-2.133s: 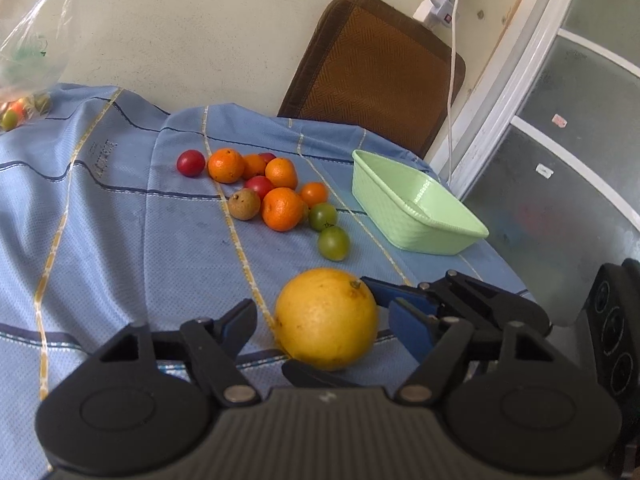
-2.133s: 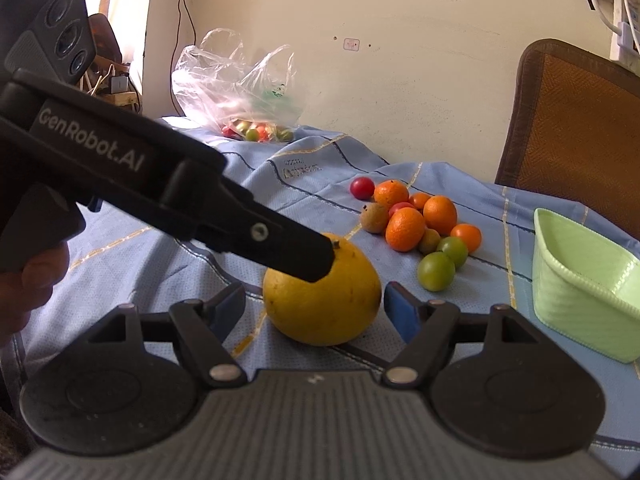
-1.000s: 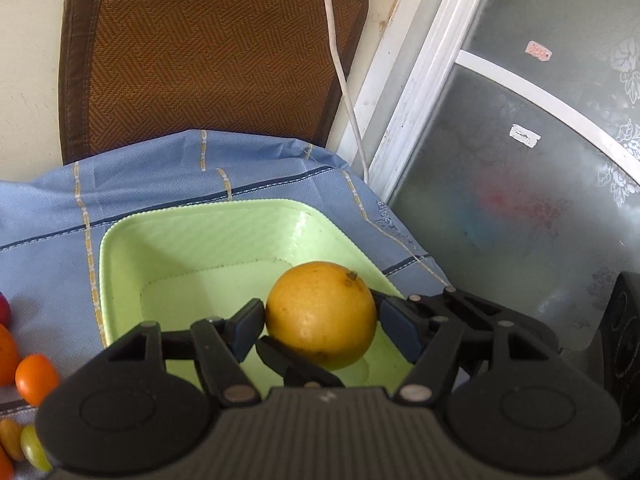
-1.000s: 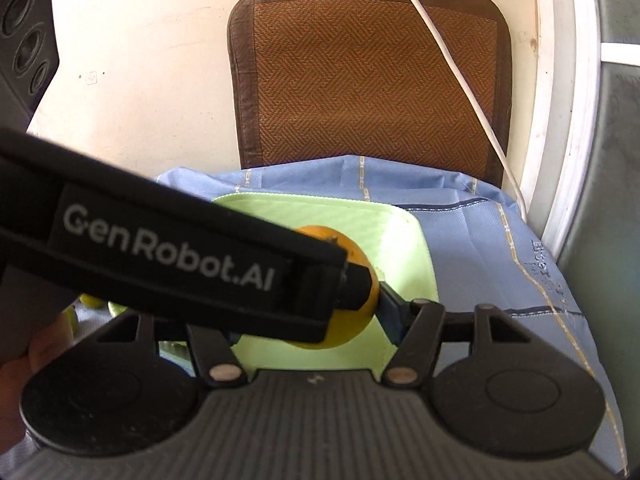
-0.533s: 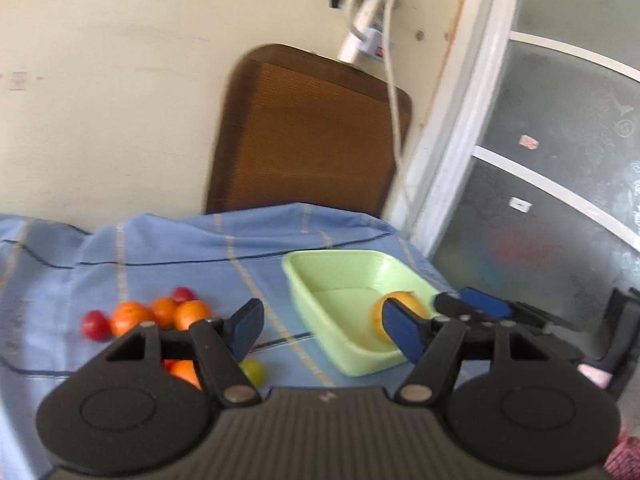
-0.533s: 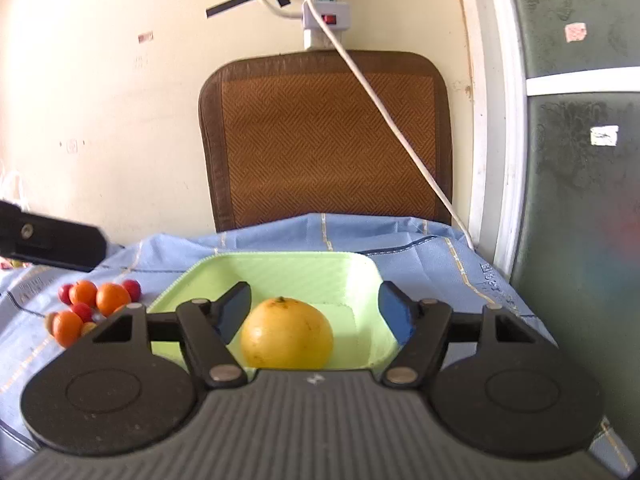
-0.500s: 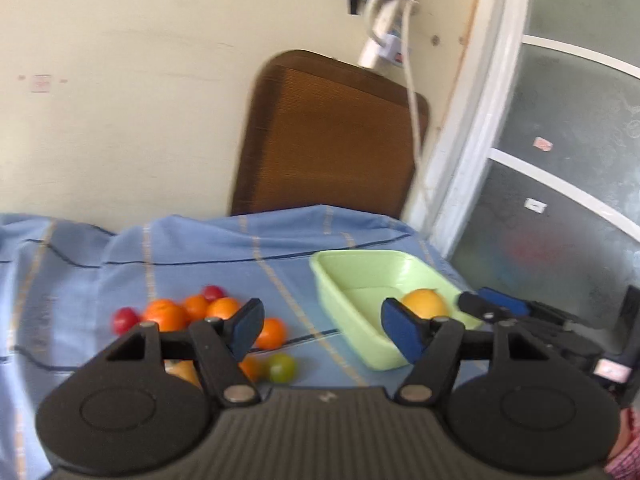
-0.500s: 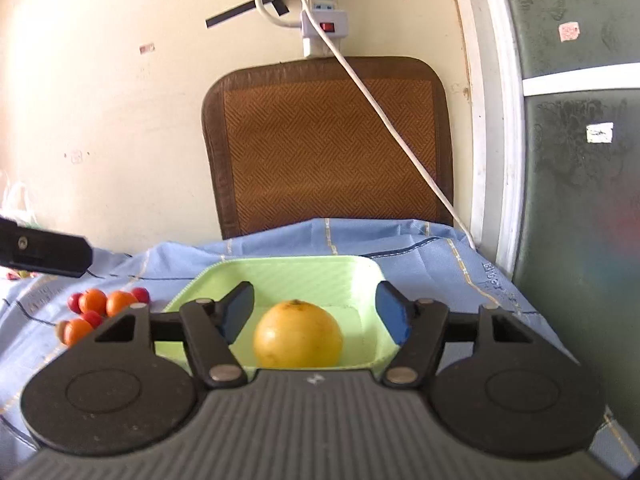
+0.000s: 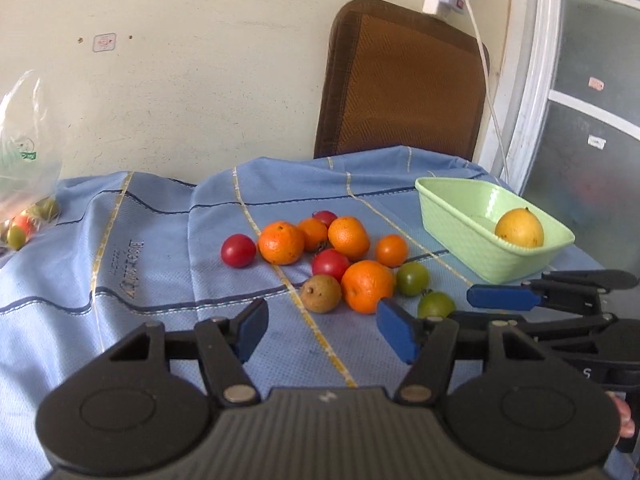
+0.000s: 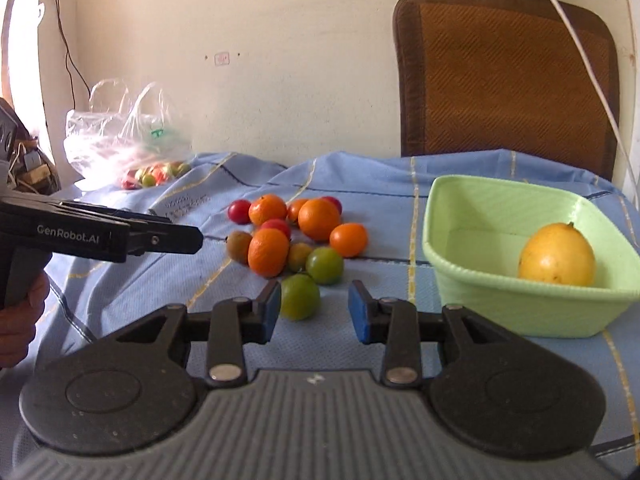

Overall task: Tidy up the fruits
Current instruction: 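Grasp a green lime with the right gripper while the left grasps a small brown fruit, then lower the lime and brown fruit into the green basket and open both grippers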

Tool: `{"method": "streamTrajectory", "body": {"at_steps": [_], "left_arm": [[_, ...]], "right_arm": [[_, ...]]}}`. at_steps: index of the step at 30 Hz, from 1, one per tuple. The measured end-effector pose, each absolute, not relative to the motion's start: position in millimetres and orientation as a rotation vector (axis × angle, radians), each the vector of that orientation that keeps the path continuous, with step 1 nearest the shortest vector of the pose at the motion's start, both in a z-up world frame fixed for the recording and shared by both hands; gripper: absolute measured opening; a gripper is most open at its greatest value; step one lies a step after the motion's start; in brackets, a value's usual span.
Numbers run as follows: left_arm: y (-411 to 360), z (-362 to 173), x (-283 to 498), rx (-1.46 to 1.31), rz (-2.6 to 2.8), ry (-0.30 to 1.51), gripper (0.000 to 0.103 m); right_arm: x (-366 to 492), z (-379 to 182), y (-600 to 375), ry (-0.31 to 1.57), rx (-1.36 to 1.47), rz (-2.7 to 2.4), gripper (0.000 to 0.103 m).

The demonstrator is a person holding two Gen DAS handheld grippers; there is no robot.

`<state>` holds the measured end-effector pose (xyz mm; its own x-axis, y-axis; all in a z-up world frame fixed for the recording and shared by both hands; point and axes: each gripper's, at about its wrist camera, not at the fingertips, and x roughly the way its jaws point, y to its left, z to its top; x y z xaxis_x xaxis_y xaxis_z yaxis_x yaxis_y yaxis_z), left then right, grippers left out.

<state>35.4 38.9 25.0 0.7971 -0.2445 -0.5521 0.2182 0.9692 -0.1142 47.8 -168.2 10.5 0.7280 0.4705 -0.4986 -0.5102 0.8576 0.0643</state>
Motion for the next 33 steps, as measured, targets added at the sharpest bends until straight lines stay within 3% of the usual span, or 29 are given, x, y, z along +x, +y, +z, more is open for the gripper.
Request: {"method": "streamTrajectory", "body": {"at_steps": [8, 13, 14, 15, 18, 33], "left_arm": [[44.1, 10.4, 67.1, -0.048, -0.279, 0.660, 0.041], [46.6, 8.3, 79.1, -0.049, -0.283, 0.660, 0.037], [45.4, 8.1, 80.5, -0.045, -0.290, 0.655, 0.029], [43.7, 8.3, 80.3, -0.042, -0.301, 0.650, 0.027], [36.2, 9.6, 73.0, 0.006, -0.297, 0.629, 0.027], [-30.0, 18.4, 4.8, -0.003, -0.498, 0.659, 0.027]], "right_arm": [[58.9, 1.7, -158.5, 0.586, -0.088, 0.553, 0.043], [61.7, 0.8, -153.3, 0.598, -0.103, 0.567, 0.043], [61.8, 0.7, -152.3, 0.598, -0.109, 0.568, 0.043], [61.1, 0.8, -151.4, 0.597, -0.115, 0.567, 0.043], [60.2, 1.2, -150.6, 0.595, -0.120, 0.572, 0.030], [18.7, 5.0, -206.2, 0.542, -0.022, 0.492, 0.030]]}}
